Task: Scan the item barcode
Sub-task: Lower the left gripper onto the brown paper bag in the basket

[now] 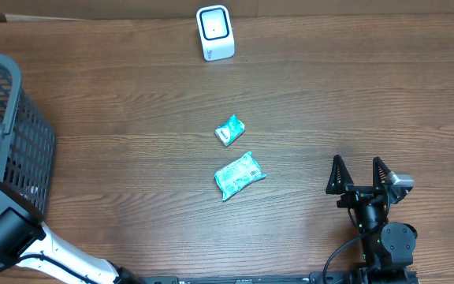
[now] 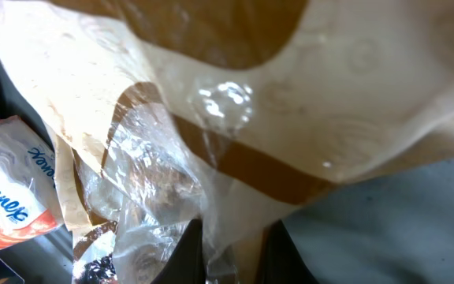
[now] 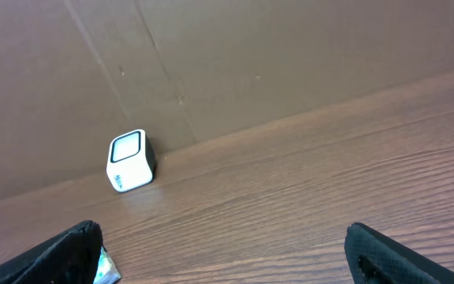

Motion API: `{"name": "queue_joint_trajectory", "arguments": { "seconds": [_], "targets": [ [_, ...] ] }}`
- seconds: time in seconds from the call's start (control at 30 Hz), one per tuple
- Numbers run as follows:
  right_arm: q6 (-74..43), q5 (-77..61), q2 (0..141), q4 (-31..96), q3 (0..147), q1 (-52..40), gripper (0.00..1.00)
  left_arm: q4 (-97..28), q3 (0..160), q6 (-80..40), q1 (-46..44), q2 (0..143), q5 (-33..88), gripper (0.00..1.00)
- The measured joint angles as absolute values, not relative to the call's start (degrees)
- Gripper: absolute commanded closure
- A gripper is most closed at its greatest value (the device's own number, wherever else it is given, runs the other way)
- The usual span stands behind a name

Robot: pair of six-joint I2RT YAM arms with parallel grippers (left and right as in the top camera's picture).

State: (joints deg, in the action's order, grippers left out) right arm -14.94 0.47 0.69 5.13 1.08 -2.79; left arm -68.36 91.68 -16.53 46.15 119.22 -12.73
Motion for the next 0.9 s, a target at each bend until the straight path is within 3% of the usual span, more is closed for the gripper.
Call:
{"name": "queue_joint_trajectory", "arguments": {
  "seconds": [0.47, 0.87, 0.9],
  "targets": [
    [-14.96, 0.49, 0.69, 5.15, 1.08, -2.79, 0.0, -81.67, 107.35, -18.09, 46.15, 120.07, -10.92, 0.96],
    [-14.94, 0.49, 0.69, 5.13, 1.08, -2.79, 0.0, -78.96, 110.65, -22.15, 46.15, 97.91, -7.44, 0.96],
    [-14.96, 0.49, 0.69, 5.13, 1.08, -2.79, 0.0, -78.83, 110.76, -22.22, 46.15, 96.86, -7.01, 0.92]
  ]
}}
